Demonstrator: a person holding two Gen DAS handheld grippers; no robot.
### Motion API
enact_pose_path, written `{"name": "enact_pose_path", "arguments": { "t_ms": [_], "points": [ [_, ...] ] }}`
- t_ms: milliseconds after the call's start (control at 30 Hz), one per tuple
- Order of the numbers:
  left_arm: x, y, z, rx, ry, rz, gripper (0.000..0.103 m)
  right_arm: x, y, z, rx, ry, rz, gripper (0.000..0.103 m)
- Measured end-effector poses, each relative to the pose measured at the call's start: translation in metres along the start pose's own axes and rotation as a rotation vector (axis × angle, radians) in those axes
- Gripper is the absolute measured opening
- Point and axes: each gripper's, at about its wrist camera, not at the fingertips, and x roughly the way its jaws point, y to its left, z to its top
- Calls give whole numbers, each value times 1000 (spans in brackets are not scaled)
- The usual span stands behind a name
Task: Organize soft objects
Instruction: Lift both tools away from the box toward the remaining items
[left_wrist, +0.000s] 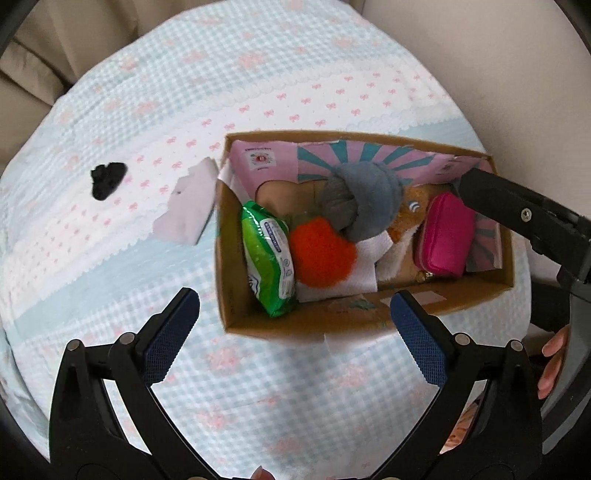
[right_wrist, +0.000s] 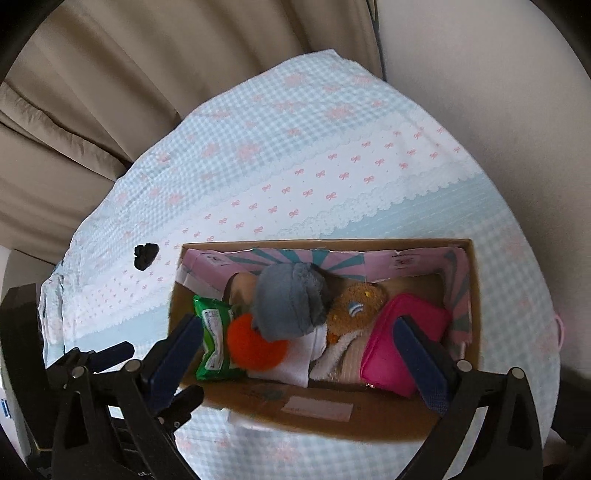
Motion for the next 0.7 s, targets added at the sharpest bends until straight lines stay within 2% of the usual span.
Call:
{"name": "enact_pose_path", "arguments": {
  "t_ms": [200,400,533,700],
  "points": [
    [-52,9,-19,26,-77,-31,103,-49,27,-15,-34,-63,-39,102],
    [-120,31,-48,67,-187,-65,103,-113,69,-38,-55,-173,-92,102],
    [-156,60,-71,67,-251,-94,103,-156,104,-60,-59,-254,-116,102],
    [-191,105,-99,48,-310,-103,103,-190,151,-91,-61,-329,-176,102]
  ]
}}
